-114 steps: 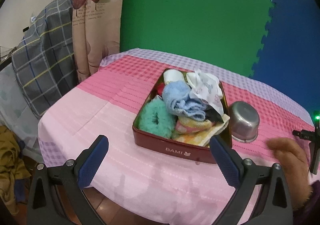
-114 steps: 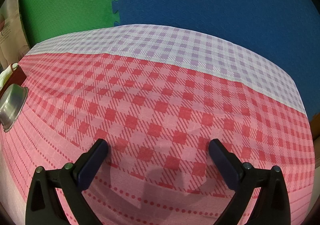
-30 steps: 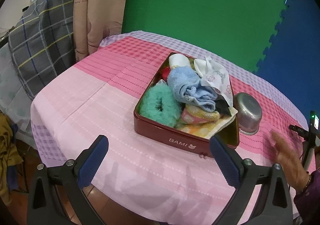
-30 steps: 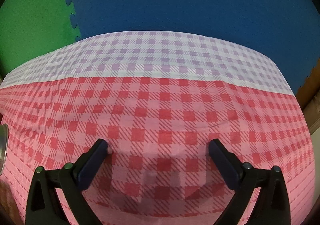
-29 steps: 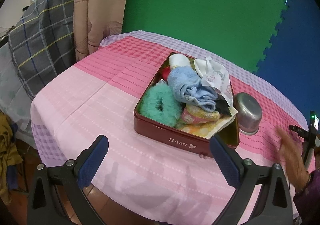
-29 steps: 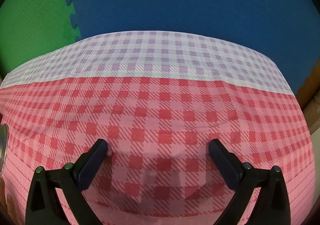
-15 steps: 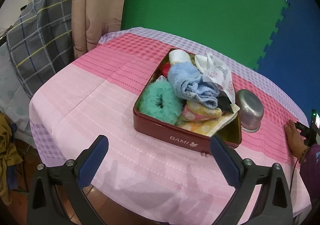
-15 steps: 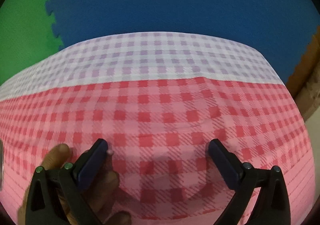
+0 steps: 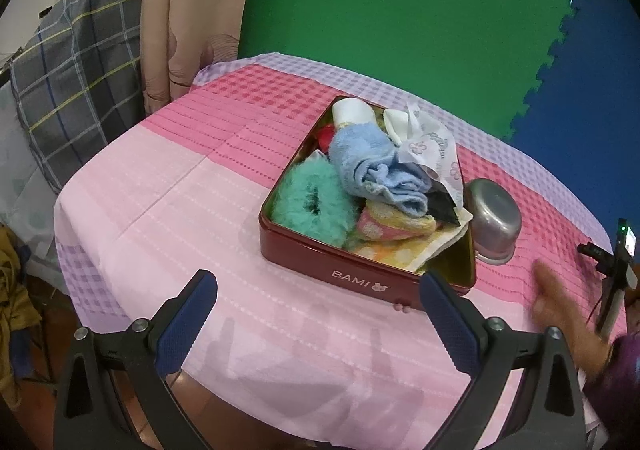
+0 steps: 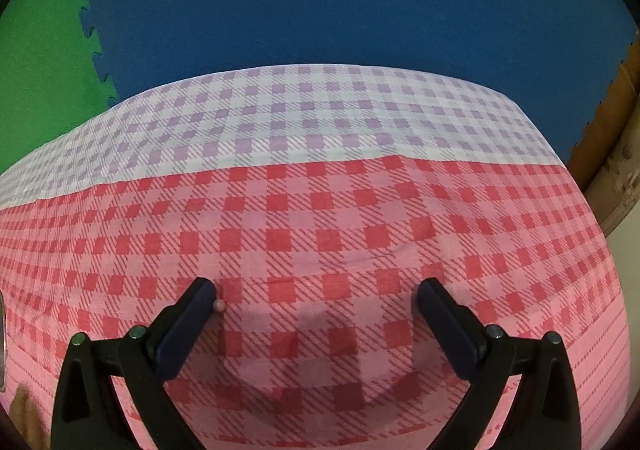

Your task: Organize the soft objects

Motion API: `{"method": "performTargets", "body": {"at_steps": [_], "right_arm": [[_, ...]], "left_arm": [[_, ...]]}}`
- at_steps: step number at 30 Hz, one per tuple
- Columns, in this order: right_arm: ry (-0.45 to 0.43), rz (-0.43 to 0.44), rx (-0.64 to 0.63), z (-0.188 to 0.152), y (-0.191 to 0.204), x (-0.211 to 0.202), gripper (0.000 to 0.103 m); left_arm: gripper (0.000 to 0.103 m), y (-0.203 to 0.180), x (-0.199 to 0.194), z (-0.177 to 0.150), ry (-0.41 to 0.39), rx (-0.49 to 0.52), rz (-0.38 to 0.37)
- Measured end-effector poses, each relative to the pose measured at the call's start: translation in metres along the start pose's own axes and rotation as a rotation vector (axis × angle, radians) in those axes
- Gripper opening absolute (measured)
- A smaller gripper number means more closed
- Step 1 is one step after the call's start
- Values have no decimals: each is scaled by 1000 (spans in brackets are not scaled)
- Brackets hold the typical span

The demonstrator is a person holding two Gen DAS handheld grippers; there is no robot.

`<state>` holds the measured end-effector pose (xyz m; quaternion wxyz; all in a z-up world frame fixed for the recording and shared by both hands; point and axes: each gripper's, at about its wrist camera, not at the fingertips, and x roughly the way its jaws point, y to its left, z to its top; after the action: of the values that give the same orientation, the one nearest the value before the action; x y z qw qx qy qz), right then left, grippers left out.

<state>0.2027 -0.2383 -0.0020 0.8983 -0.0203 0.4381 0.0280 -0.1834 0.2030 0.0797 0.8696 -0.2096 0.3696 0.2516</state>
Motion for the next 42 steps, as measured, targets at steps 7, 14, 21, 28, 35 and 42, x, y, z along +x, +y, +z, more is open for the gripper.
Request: {"method": "performTargets", "body": {"at_steps": [7,14,21,28,35,42], "right_arm": [[0,-1,-1,0,-1,1,103],[0,-1,-1,0,-1,1,103],[0,-1,-1,0,-1,1,103],[0,-1,-1,0,0,1,103],[0,-1,-1,0,-1,1,103],[0,-1,-1,0,-1,1,103]], "left_arm": [[100,-1,-5,1,-18,1,0],[100,0,-6,2,-27,-3,3],[100,3,-5,3,-28,-8,5],[100,4,-4,1,-14,-15,1],[100,1,-1,1,-14,8,8],[100,7,2,2,2,-22,0]]}}
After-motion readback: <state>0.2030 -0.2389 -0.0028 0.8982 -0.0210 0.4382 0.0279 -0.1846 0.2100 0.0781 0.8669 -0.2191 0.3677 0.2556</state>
